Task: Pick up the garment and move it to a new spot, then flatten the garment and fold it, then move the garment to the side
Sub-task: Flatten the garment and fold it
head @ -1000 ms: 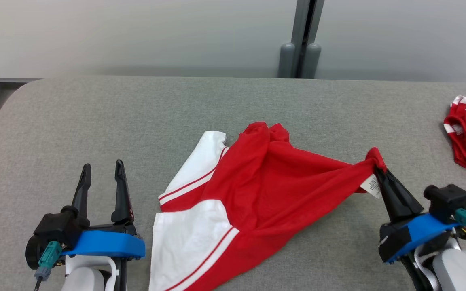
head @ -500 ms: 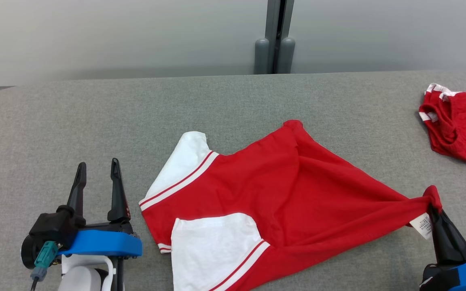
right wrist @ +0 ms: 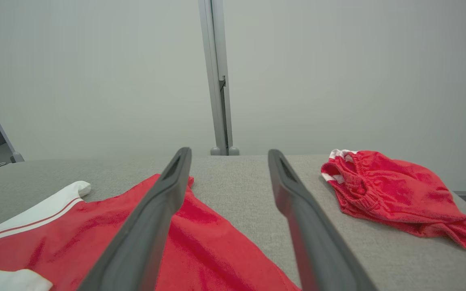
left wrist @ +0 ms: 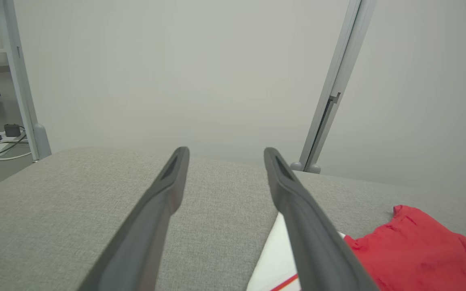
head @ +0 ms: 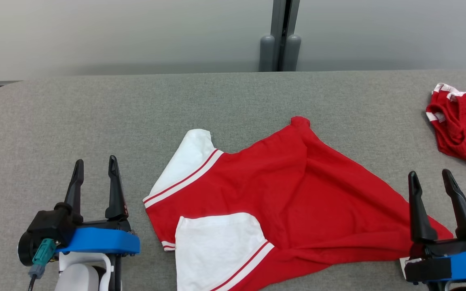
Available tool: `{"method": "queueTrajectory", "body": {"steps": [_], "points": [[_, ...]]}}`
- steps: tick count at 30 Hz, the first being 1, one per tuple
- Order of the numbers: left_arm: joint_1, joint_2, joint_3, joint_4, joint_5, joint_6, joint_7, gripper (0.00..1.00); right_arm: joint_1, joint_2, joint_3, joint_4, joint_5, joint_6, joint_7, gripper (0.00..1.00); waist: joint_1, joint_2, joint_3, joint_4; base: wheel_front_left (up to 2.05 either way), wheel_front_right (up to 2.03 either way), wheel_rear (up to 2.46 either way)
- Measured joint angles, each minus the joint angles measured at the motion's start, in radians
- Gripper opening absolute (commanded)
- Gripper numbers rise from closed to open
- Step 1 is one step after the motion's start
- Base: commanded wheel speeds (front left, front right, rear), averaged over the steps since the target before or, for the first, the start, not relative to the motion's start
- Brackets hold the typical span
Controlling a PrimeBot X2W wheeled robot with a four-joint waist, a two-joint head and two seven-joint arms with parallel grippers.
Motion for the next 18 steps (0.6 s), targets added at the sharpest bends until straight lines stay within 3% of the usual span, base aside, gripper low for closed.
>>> {"method": "queueTrajectory", "body": {"steps": [9, 18], "points": [[-0.009, 0.000, 0.005, -0.001, 0.007, -0.008, 0.000, 1.00, -0.117, 0.011, 0.096, 0.066, -0.033, 0.000, -0.068, 1.00, 0.0000, 0.0000, 0.012, 0.015, 0.00, 0.00, 0.00], [-0.009, 0.000, -0.008, 0.035, 0.008, -0.009, 0.000, 1.00, -0.146, 0.018, 0.113, 0.146, -0.050, 0.000, -0.078, 1.00, 0.0000, 0.0000, 0.005, 0.020, 0.00, 0.00, 0.00]]}}
